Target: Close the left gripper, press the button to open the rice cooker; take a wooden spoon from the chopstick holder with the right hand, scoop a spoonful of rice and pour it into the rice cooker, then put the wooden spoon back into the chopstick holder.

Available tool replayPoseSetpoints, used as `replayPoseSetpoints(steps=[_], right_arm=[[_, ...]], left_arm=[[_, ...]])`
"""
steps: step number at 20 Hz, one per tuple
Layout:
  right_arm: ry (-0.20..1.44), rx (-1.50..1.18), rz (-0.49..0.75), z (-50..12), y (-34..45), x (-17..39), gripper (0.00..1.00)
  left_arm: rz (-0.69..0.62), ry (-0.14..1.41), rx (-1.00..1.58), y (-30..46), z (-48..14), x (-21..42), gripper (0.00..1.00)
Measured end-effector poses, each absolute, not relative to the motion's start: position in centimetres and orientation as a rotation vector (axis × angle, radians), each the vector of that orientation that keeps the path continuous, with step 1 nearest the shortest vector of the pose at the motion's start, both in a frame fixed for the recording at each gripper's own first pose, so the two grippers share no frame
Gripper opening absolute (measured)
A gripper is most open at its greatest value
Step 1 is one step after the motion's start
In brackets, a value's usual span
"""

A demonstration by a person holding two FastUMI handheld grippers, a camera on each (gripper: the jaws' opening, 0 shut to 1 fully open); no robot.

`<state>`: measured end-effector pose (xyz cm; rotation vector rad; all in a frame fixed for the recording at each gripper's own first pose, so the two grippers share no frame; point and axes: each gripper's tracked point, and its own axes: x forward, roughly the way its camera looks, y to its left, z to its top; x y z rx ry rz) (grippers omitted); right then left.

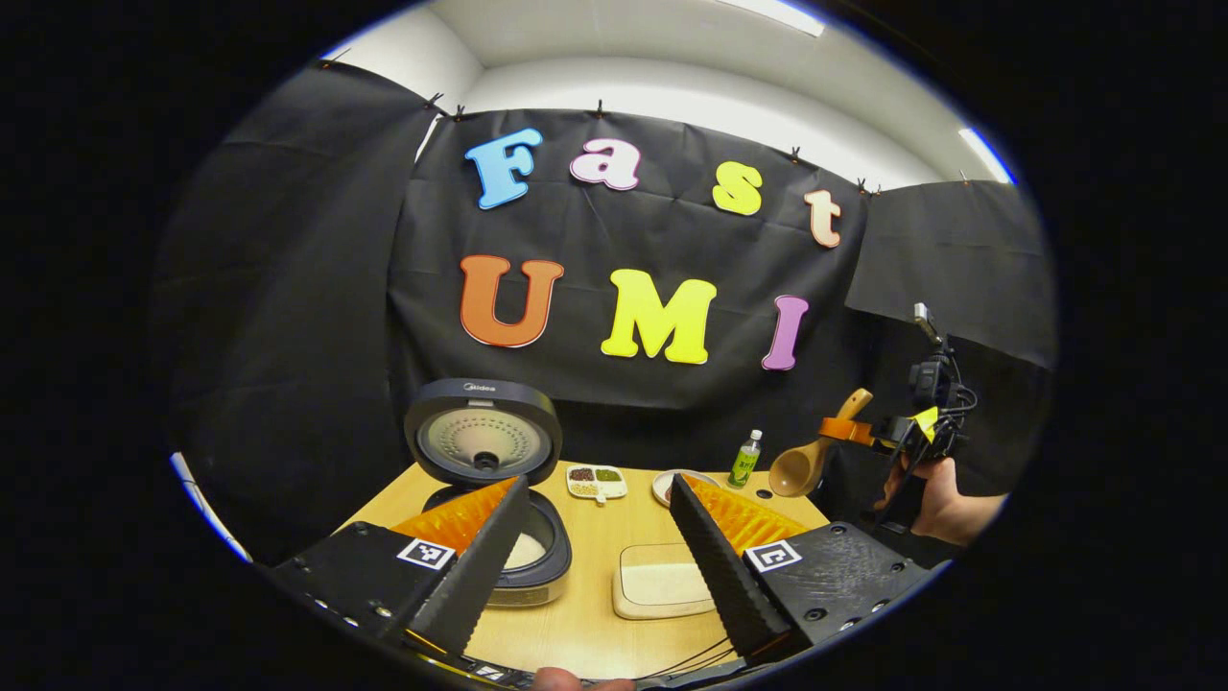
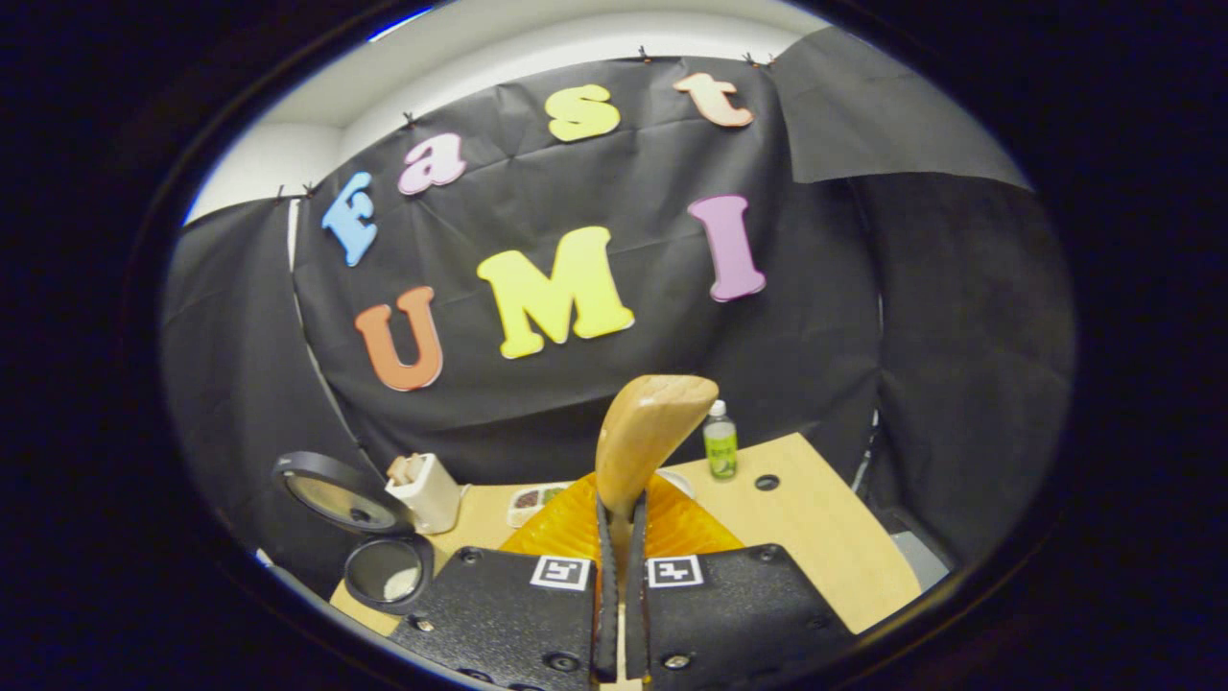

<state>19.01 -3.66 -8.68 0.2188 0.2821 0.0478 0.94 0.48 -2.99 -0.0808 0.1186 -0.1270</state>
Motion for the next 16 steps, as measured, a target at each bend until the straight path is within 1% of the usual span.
replayPoseSetpoints(steps=[3, 5, 7, 12, 16], right_arm=[[0.321, 0.209, -0.031, -11.7, -8.7, 19.9, 0.08], [0.351, 0.206, -0.053, -14.0, -10.4, 20.6, 0.09], [0.385, 0.199, -0.057, -16.6, -11.2, 21.5, 0.08], [0.462, 0.180, -0.038, -22.8, -11.7, 23.3, 0.10], [0.500, 0.188, -0.035, -26.3, -12.0, 24.5, 0.10]], left_arm=[[-0.139, 0.133, -0.073, -1.8, -3.2, 1.8, 0.95], [-0.147, 0.135, -0.060, -3.0, -3.1, 2.1, 0.95], [-0.134, 0.144, -0.043, -3.4, -3.2, 2.6, 0.95], [-0.090, 0.157, -0.028, -4.3, -3.1, 3.3, 0.95], [-0.047, 0.178, -0.006, -4.2, -3.7, 3.7, 0.95]])
